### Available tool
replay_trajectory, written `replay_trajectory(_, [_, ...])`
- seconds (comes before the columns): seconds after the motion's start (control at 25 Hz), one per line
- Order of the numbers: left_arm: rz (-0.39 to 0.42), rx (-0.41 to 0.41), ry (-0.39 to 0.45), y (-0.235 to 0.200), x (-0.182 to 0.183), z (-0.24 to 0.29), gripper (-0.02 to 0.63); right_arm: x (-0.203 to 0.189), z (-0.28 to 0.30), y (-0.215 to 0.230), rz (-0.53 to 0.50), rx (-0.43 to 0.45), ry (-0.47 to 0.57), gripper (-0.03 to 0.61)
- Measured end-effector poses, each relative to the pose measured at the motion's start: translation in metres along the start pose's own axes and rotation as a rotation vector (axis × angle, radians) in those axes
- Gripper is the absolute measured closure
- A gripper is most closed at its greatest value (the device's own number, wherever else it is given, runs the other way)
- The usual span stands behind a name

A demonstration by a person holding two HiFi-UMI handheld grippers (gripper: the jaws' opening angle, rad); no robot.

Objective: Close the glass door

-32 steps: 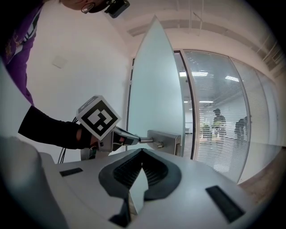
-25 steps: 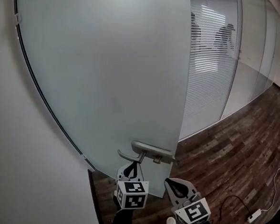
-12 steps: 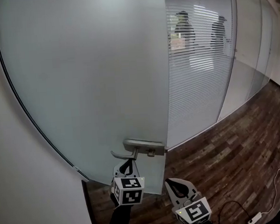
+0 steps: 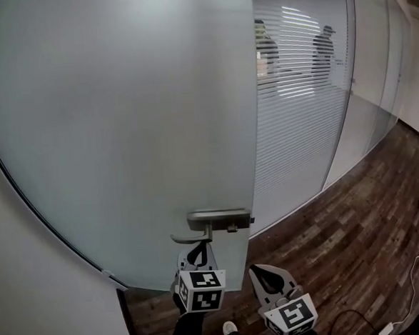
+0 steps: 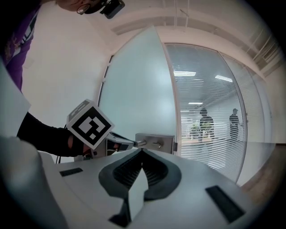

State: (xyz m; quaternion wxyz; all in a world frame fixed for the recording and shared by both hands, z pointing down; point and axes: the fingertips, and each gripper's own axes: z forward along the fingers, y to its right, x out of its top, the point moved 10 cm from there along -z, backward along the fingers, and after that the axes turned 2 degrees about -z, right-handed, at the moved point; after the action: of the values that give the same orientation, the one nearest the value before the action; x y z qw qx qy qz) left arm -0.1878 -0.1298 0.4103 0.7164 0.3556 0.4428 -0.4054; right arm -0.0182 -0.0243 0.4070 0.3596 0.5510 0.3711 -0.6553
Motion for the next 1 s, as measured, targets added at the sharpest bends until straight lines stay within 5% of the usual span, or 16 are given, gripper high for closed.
replay_trajectory(0.48, [0.105,-0.037,0.044,-0.042,0.025,0.097,0.614,0.004,0.109,0.038,0.016,-0.090,0.005,0.586])
replay_trajectory(0.6, [0.254,0.052,0.141,-0.047,0.040,0.100,0.614,-0.001,0.120,0.045,0.018,-0.104,-0.006,0.586])
replay_trajectory(0.68, [0.361,0.064,0.135,-0.052,0.049,0.104,0.609,0.000,0.128,0.052,0.015,-0.105,-0.004,0.586])
replay_trajectory(1.0, [0.815,0.141,-0.169,-0.087,0.060,0.164,0.499,0.019,0.181,0.080,0.009,-0.033,-0.010,0.586])
